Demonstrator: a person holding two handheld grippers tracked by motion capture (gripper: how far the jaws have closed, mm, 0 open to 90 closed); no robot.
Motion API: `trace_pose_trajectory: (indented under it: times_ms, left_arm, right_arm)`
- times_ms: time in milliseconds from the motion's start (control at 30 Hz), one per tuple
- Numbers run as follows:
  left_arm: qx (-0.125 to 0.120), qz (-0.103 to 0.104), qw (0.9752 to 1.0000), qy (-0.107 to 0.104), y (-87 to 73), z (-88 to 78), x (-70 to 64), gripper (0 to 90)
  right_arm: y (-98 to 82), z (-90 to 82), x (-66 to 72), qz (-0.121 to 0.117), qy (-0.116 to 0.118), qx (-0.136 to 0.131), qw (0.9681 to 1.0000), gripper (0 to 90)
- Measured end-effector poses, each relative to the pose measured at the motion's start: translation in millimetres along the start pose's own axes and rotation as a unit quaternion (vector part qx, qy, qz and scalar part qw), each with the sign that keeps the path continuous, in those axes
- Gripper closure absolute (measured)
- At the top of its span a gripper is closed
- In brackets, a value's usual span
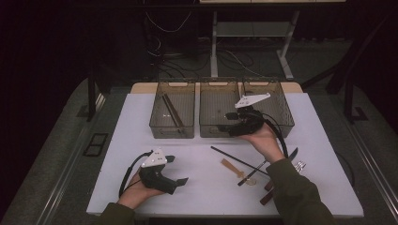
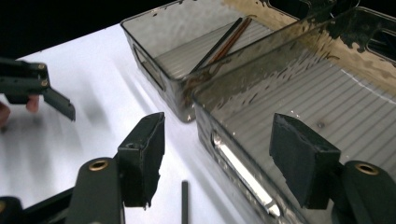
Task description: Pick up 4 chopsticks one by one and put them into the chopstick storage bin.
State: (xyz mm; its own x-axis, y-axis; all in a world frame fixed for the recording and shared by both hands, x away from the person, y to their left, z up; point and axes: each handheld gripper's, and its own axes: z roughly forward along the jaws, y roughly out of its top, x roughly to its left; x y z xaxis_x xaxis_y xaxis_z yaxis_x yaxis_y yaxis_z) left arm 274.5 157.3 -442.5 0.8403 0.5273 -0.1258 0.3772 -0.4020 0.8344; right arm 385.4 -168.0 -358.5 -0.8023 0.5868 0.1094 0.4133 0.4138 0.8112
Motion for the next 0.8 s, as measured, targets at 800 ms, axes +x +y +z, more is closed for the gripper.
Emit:
trace_pose_trajectory:
  times_ms: [800]
  left_arm:
    - [0.003, 0.002, 1.0, 0.001, 0.7, -1.9, 1.1, 4.3]
  right_arm:
    - [-71.5, -49.5, 5.1, 0.004, 0.001, 0.014, 0.9999, 36.0]
